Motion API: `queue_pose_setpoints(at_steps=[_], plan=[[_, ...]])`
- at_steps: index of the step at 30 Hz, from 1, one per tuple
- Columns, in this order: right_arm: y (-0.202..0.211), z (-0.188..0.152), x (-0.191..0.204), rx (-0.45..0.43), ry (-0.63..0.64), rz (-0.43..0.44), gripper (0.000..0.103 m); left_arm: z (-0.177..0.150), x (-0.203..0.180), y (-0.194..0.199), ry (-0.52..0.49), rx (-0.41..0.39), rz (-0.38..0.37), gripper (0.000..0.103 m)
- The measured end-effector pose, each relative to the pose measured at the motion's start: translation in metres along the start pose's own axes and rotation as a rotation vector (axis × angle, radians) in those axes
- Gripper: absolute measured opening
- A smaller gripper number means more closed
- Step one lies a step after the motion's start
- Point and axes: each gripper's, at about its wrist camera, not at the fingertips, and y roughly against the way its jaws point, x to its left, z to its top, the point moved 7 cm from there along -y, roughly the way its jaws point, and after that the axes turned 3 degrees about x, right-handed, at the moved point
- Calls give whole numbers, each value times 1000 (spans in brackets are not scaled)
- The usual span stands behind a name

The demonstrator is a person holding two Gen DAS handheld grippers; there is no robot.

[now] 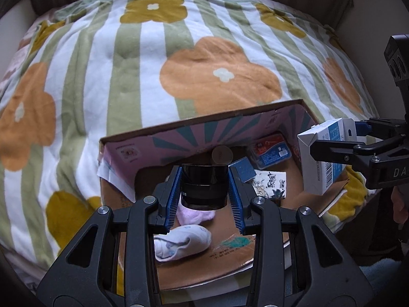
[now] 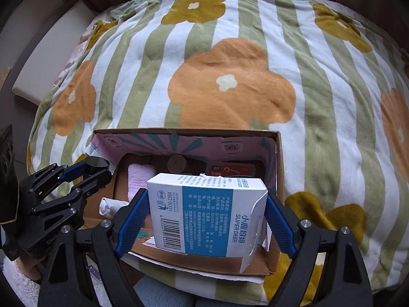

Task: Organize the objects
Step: 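Carry the black jar over the cardboard box while the right tool carries the SUPER DEER box, then open the left tool to drop the jar while the right tool drops the SUPER DEER box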

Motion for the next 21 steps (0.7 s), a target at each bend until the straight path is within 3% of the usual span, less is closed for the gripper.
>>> queue_pose_setpoints(at_steps=[18,19,21], plan=[[-33,-8,3,66,-7,-16,85,-6,9,-11,39,31,-16,32],[-34,-8,2,68,-11,-17,85,-6,9,-11,28,34,-8,34],[-37,-7,-1,67,-27,-22,85,-7,6,-12,-3,48,12,51]])
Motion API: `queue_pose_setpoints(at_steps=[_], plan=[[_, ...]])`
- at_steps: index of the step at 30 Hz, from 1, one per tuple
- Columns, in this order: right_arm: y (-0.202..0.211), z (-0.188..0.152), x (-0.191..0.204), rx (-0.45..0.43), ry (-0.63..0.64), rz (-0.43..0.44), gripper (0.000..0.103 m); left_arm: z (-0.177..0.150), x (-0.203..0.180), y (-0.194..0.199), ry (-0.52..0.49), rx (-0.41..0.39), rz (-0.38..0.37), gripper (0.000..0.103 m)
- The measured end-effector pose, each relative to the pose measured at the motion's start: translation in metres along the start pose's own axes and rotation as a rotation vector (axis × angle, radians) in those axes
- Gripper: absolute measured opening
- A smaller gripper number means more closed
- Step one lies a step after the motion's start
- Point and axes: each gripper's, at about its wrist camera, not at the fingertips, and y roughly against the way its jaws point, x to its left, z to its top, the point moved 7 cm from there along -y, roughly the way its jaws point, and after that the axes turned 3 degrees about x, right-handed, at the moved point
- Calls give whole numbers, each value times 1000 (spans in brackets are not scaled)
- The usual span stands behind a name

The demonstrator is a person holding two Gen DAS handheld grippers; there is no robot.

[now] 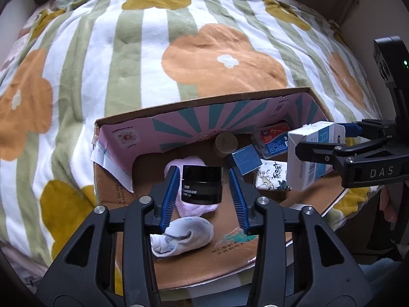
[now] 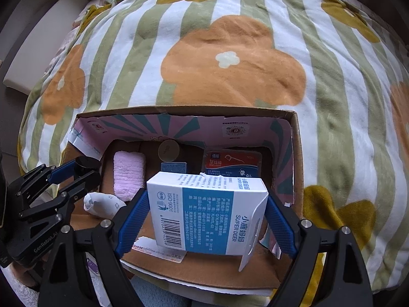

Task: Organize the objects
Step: 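Open the left tool to drop the jar while the right tool drops the SUPER DEER box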

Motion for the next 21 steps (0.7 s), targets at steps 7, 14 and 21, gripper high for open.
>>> queue_pose_setpoints(at_steps=[7,14,21], plan=[[-1,0,-15,-22,-61,-48,103,-8,6,-7,28,13,-8,103],[7,0,-16,-65,-68,-59,103,-8,12,1,59,-13,-4,103],[13,4,-14,-90,-76,-70,103,-3,13,14,60,-30,19,103]])
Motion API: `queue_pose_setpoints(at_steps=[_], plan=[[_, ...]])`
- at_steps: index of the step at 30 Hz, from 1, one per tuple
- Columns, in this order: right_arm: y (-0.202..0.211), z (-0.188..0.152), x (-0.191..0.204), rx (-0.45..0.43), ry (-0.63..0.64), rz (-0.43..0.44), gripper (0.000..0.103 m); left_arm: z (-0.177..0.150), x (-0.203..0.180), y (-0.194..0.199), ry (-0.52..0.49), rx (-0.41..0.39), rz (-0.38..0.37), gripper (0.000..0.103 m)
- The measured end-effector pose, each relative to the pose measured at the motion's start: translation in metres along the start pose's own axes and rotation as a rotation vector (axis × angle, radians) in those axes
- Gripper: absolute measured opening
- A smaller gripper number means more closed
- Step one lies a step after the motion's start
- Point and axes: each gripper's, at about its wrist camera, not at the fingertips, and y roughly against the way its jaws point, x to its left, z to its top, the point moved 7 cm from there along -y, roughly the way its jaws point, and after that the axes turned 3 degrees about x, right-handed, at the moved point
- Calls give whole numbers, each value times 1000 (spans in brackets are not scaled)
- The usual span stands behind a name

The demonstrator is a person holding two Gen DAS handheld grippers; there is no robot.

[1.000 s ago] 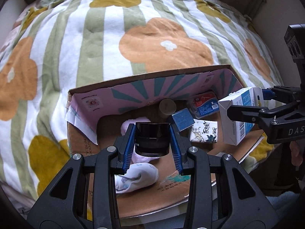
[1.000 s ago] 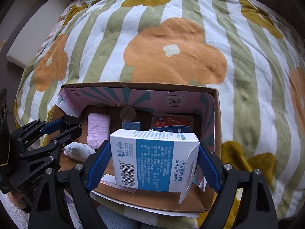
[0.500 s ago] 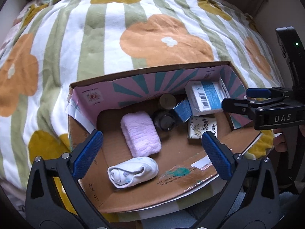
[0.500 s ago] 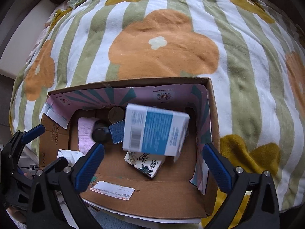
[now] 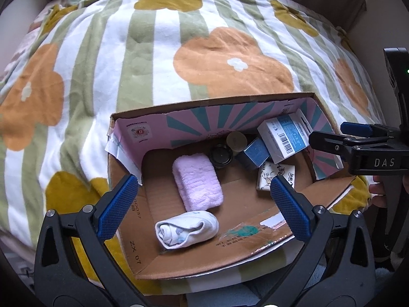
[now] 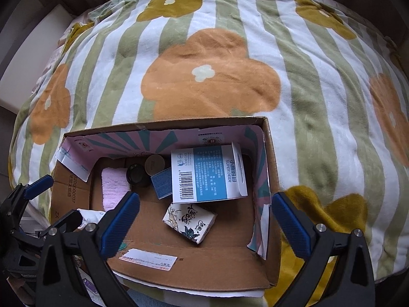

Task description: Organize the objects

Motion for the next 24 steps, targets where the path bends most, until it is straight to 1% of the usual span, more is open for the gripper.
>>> queue_pose_setpoints(at_steps=[2,6,10,17,20,24], plan=[[4,2,2,-3,6,4,103,5,0,10,17,-19,-4,103],[28,11,3,-50,11,-41,103,22,3,37,41,-68,0,103],[60,22,10,-105,25,-56,103,40,7,70,46,-123,26,103],[111,43,24,-200,52,-58,103,71,16,132,62,-245,66,103],[127,51,29,-236,54,-60,103,82,21,148,74,-275,72,103],[140,60,33,-268,42,-57,103,89,26,160,83,-297,69,103]])
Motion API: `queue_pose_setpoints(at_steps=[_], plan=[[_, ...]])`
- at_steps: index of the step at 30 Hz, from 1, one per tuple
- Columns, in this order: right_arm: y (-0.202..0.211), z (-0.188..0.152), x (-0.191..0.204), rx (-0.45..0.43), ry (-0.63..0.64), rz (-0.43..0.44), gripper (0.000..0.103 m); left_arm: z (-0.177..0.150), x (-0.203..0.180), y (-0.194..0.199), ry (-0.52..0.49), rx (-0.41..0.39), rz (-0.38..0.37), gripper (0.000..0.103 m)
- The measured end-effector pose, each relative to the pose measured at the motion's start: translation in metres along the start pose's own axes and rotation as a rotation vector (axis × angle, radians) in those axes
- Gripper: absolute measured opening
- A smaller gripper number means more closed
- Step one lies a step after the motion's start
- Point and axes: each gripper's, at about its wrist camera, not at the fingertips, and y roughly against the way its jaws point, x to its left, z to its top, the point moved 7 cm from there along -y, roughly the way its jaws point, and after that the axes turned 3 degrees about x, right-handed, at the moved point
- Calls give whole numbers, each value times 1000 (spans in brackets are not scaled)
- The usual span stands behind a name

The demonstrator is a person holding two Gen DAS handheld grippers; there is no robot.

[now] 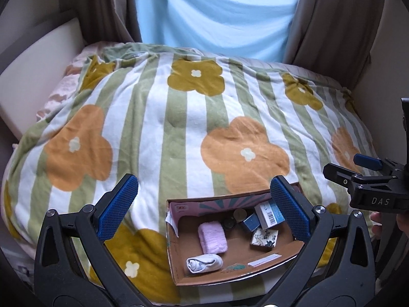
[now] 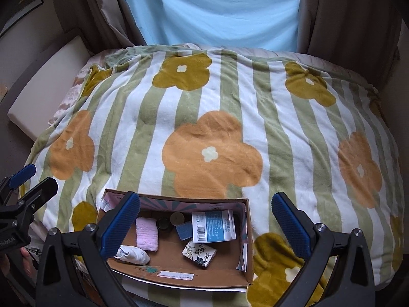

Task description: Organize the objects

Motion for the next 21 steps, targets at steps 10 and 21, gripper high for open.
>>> queue_pose_setpoints(at_steps=[10,21], plan=[[11,11,4,-25,-16,-8,103,5,4,3,-11,-4,-5,103],[14,14,4,-40,-20,-21,103,6,8,0,-11,1,-8,103]])
